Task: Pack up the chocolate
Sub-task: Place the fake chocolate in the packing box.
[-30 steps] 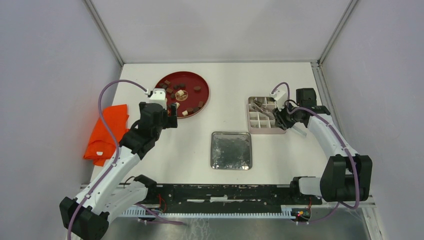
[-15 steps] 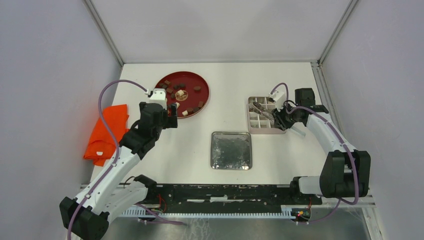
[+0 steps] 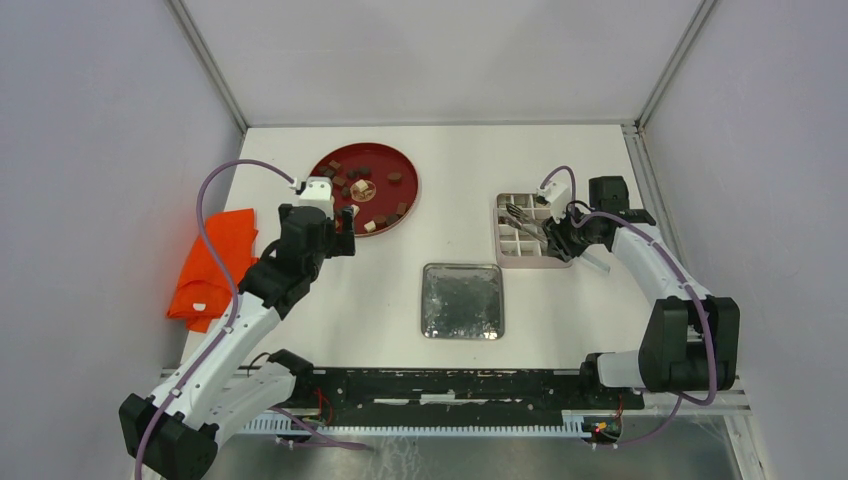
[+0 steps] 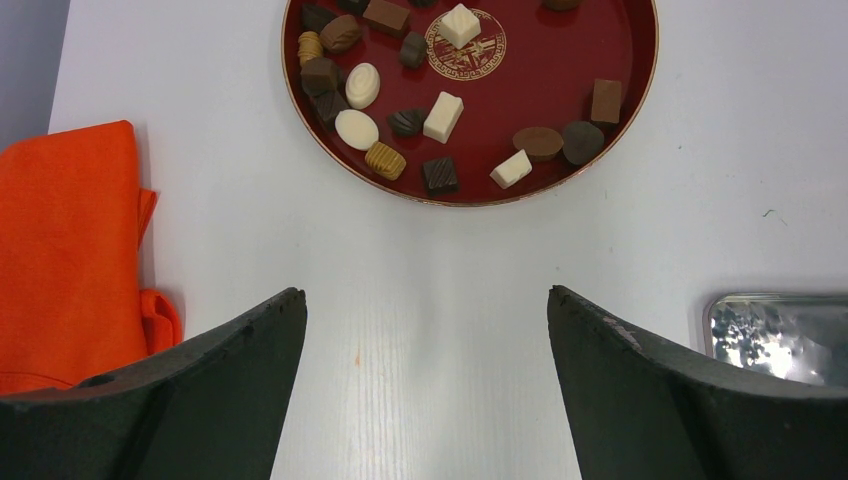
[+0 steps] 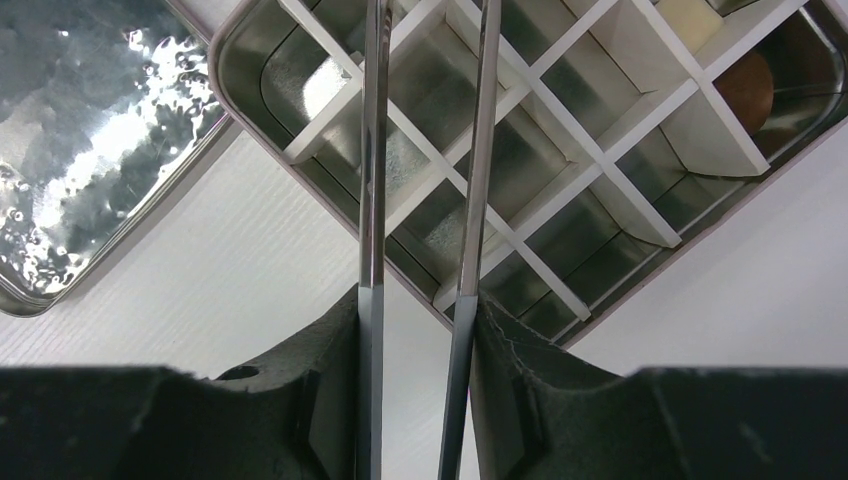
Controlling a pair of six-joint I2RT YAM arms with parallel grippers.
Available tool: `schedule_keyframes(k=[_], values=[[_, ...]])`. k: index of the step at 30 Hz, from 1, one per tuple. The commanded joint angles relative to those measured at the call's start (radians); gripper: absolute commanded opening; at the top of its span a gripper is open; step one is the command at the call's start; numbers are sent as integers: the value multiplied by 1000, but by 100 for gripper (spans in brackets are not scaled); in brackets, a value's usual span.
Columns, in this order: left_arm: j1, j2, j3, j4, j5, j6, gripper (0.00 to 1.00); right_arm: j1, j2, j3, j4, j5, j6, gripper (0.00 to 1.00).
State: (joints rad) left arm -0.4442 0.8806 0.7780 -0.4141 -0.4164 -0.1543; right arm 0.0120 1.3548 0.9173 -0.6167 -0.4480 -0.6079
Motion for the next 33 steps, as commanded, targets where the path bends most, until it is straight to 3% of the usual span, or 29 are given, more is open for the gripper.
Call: schedule_keyframes(k=[1, 15, 23, 26, 33], values=[[5, -11, -3, 30, -1, 37, 95, -5, 3, -5, 42, -25, -14, 43], [5, -9, -3, 31, -1, 36, 95, -3, -31, 42, 18, -46, -8, 42], [4, -6, -3, 31, -2, 37, 95, 14, -8, 146, -11, -149, 21, 39], [5, -2, -3, 31, -3, 36, 95, 75, 23, 195, 0, -169, 40, 39], [5, -2, -4, 30, -25, 39, 94, 346, 184, 378, 32, -121, 75, 39]])
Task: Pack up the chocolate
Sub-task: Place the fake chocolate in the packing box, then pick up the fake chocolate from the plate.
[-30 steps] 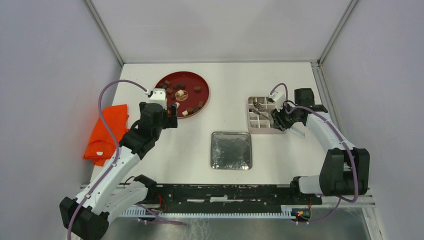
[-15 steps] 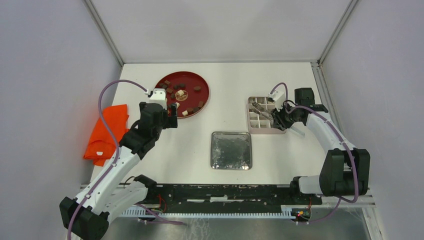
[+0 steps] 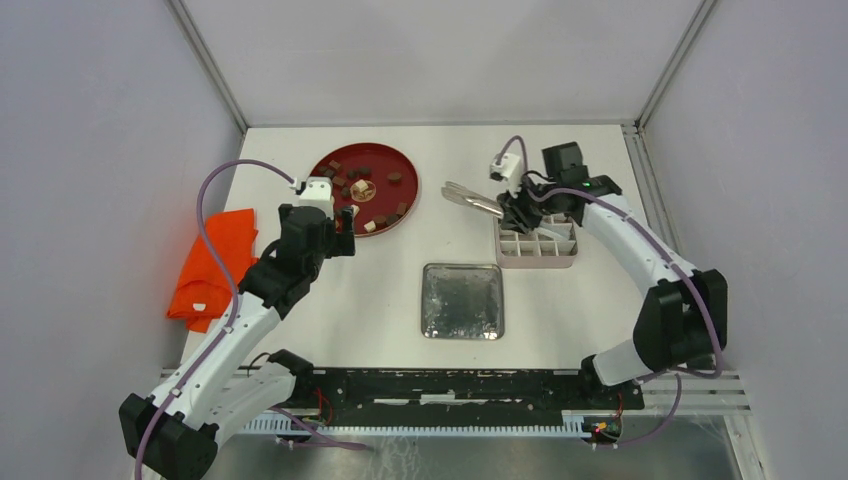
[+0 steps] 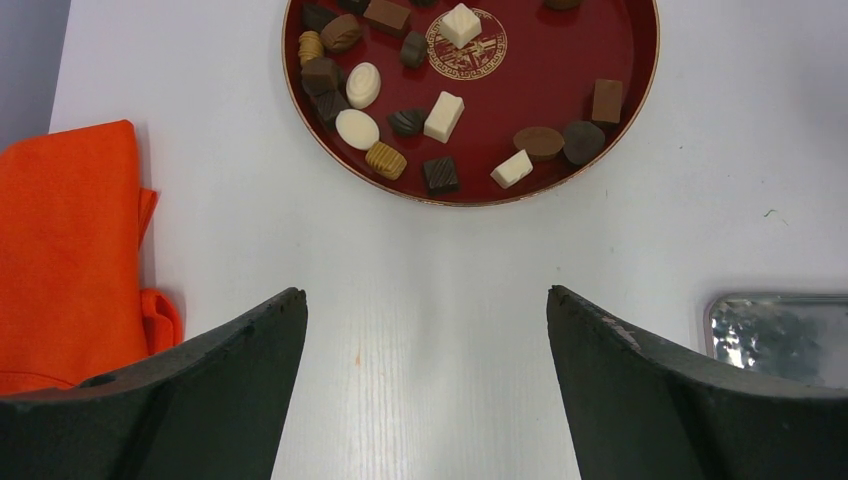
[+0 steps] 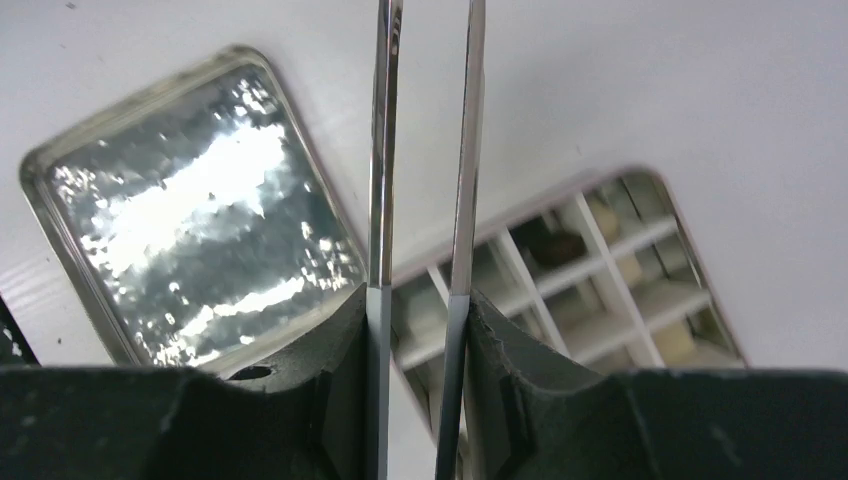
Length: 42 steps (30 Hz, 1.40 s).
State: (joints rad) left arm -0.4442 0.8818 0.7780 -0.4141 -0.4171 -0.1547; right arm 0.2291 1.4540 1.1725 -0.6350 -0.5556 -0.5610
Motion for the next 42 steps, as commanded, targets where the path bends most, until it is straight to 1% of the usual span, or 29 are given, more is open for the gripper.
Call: schedule_keyframes(k=[1, 6, 9, 11, 15, 18, 20, 21, 24, 27, 29, 31, 35, 39, 42], values=[[5, -6, -6, 30, -29, 39, 94, 163, 116, 162, 42, -6, 26, 39], [6, -7, -6, 29, -49, 43, 94, 311, 283, 314, 23, 59, -11, 39], [5, 1, -7, 30, -56, 44, 94, 367, 378, 413, -1, 98, -45, 39], [5, 8, -8, 31, -58, 45, 94, 393, 423, 451, -6, 133, -85, 39], [5, 24, -6, 33, -63, 47, 94, 412, 488, 516, 11, 200, -117, 39], [6, 36, -6, 35, -69, 42, 94, 412, 509, 539, 32, 215, -113, 39], [10, 42, -5, 39, -79, 12, 93, 407, 504, 530, 51, 215, -89, 39], [21, 45, 0, 40, -58, -14, 93, 402, 497, 519, 61, 212, -76, 39], [110, 63, 32, 64, 119, -117, 92, 367, 474, 516, 74, 186, -20, 39], [200, 129, 59, 109, 301, -215, 90, 323, 469, 543, 84, 187, 27, 39], [240, 185, 92, 109, 370, -246, 88, 320, 498, 572, 77, 219, 19, 39], [250, 227, 122, 93, 409, -251, 85, 319, 544, 616, 55, 241, 12, 39], [251, 228, 145, 41, 397, -175, 84, 317, 585, 635, 71, 289, 18, 40], [251, 190, 143, -27, 279, -70, 84, 315, 628, 683, 66, 317, 26, 40], [251, 157, 103, -27, 205, -31, 84, 316, 685, 761, 42, 332, 31, 40]])
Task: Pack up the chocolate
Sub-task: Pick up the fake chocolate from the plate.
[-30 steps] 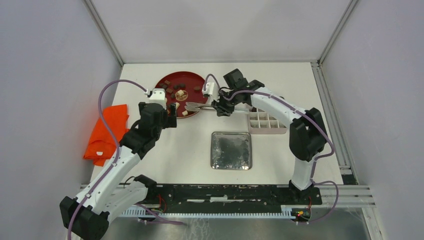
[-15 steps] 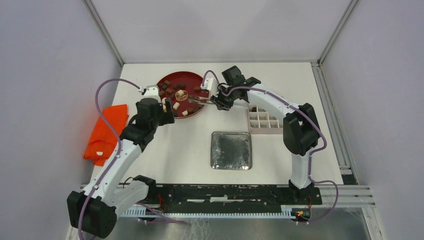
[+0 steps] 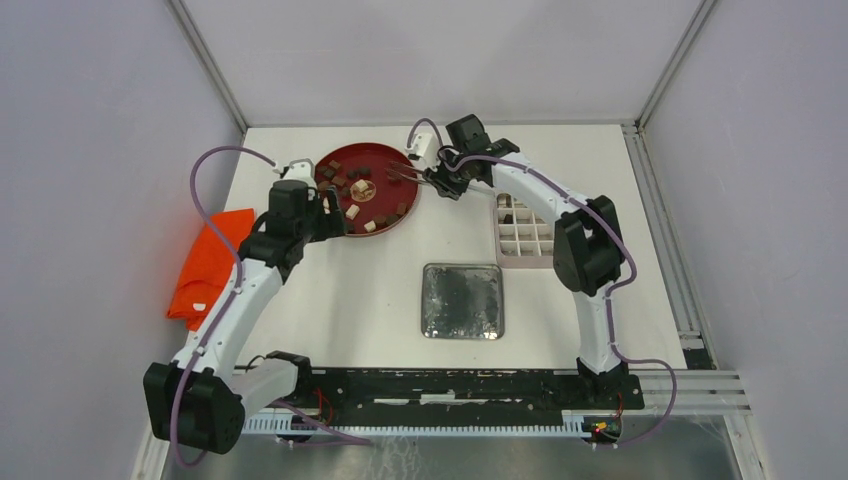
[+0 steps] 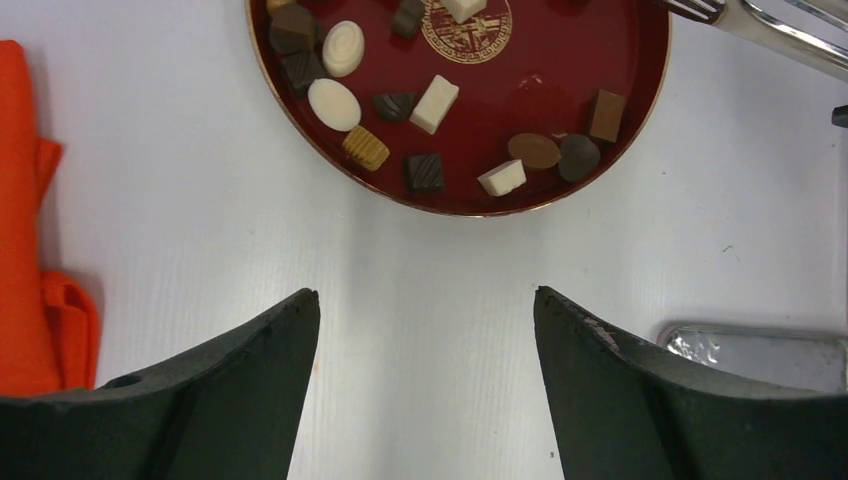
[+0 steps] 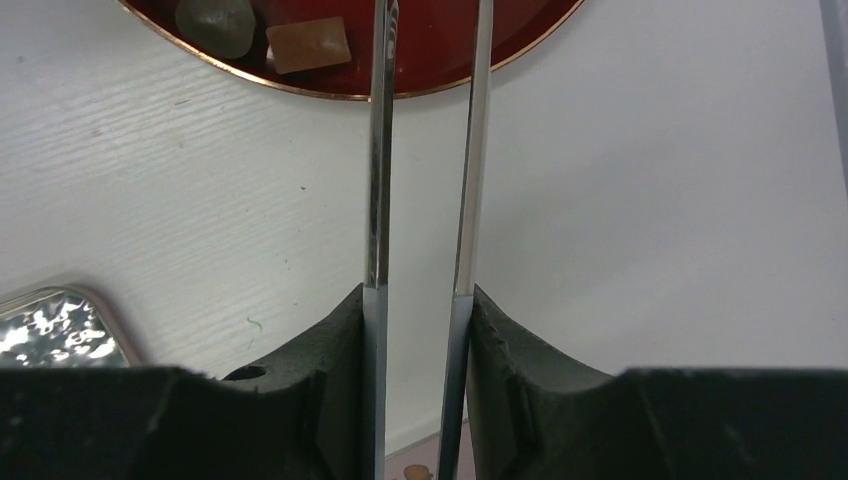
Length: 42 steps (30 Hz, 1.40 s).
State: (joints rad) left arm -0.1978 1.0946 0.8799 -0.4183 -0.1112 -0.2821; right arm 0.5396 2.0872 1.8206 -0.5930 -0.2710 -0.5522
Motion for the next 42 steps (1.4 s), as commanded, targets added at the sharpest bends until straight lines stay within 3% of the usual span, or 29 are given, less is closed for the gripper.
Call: schedule_keyframes(k=[1, 42], values=[[5, -64, -20, -12, -124, 98, 84, 4, 66, 129, -5, 56, 23, 40], [5, -7, -48, 13, -95, 125, 84, -26, 262, 272, -34, -1, 78, 45]])
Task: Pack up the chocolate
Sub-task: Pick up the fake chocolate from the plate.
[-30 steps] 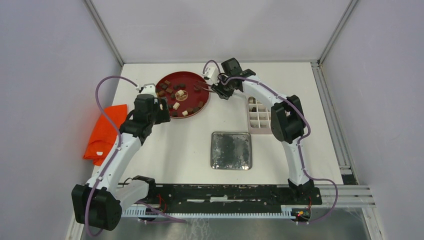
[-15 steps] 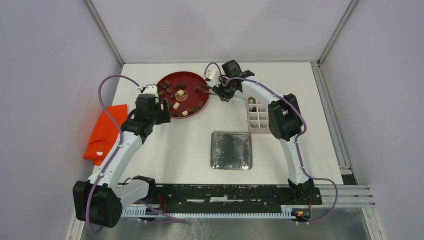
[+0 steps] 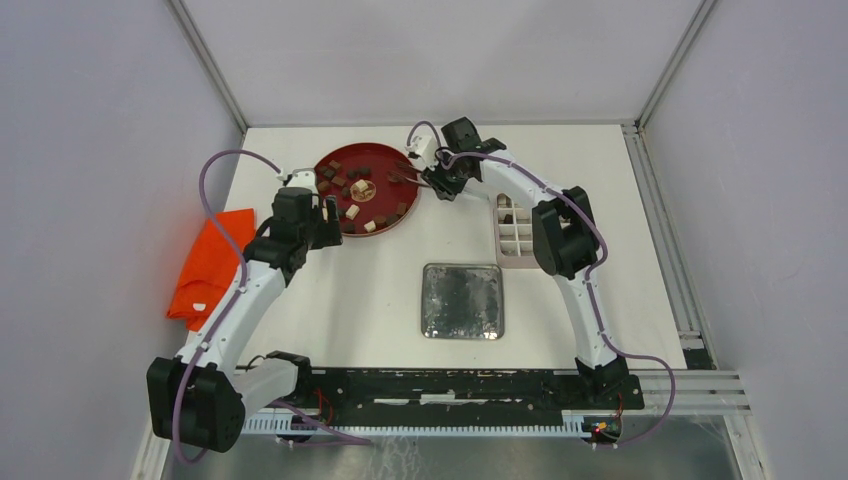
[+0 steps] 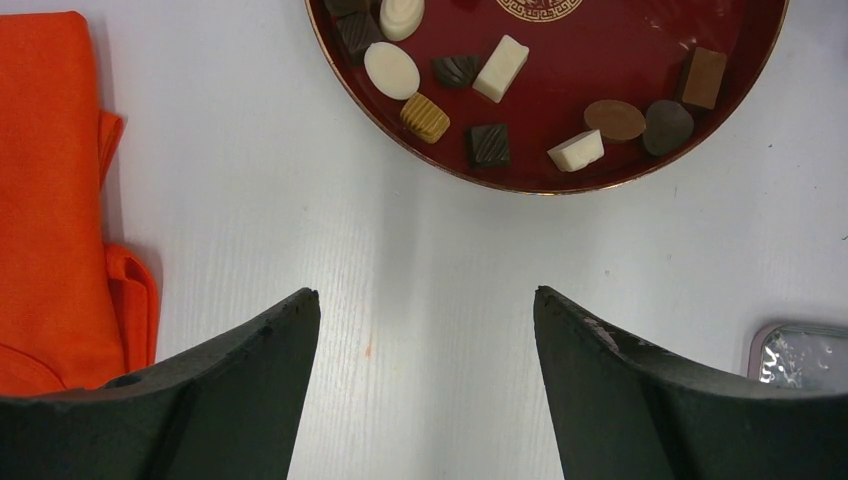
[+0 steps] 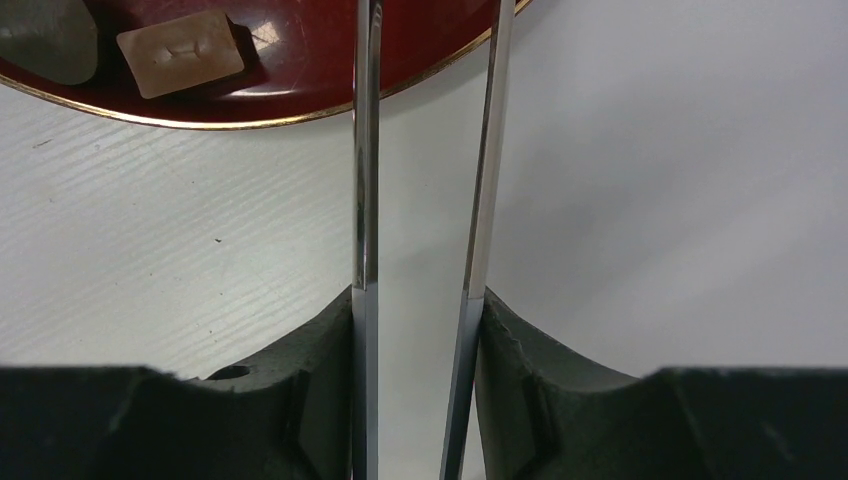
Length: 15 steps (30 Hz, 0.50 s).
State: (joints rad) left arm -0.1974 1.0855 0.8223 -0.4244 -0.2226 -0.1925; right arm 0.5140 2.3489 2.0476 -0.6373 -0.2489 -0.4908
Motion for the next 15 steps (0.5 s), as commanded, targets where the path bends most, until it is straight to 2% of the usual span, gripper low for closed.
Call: schedule_keyframes(k=[1, 15], values=[[5, 3, 10, 19, 18, 36, 84, 0, -2, 42, 12, -26, 17, 45], [4, 7, 11, 18, 20, 38, 83, -1, 13, 40, 4, -78, 36, 45]])
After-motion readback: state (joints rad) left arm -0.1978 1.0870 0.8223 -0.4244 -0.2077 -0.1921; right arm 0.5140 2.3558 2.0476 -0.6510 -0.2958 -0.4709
